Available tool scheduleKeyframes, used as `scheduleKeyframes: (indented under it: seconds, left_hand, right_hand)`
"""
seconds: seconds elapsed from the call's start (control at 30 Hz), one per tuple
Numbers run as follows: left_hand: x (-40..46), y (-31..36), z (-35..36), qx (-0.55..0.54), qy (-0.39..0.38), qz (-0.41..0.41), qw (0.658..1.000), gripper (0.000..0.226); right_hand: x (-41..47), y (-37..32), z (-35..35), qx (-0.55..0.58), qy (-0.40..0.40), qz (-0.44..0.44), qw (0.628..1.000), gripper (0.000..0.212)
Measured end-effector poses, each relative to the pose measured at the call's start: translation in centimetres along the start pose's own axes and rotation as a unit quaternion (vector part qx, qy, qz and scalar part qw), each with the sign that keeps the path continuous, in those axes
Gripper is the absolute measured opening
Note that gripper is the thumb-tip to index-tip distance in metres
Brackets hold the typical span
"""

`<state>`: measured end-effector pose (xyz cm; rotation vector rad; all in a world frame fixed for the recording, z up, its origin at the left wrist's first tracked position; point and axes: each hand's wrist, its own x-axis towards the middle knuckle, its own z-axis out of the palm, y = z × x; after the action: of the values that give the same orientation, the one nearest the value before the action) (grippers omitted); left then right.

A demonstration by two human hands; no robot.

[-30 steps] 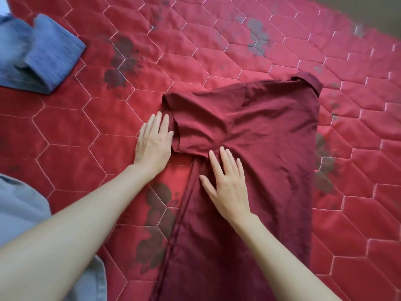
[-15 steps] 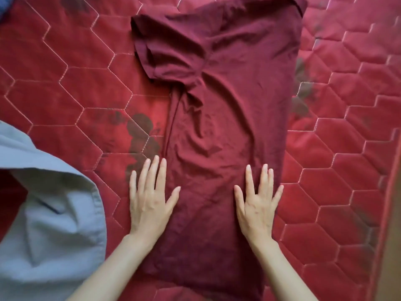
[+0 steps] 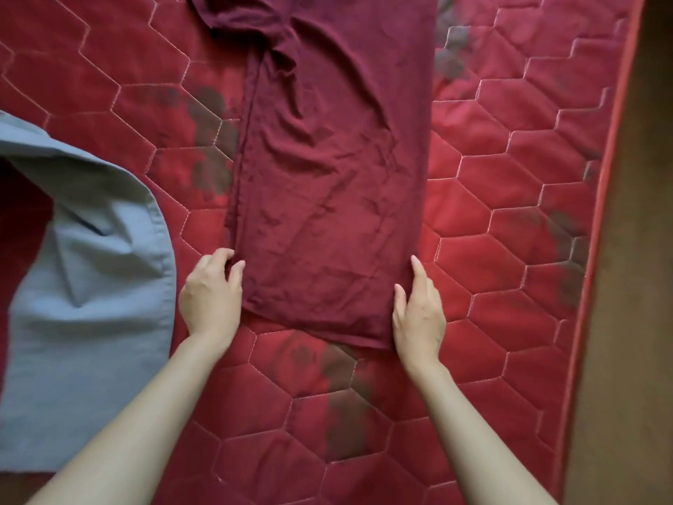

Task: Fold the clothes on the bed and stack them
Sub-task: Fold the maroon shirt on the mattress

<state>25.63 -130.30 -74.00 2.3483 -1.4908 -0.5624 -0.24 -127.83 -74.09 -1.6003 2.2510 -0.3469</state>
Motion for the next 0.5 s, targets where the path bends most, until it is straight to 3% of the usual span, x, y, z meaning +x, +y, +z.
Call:
scheduleKeyframes:
  seconds: [0.2, 0.5]
  left_hand:
    - [-3.0, -1.9, -0.4, -0.085, -0.012, -0.054, 0.995, 0.022]
    - [-15.2, -6.4, -0.9, -0.084, -0.050, -0.083, 0.992, 0.025]
  right_hand:
    - [-2.3, 1.4, -0.4, 0.086, -0.015, -0.006, 0.996, 0.041]
    - [-13.2, 6.9, -1.6, 0.075, -0.049, -0.016, 0.996, 0.040]
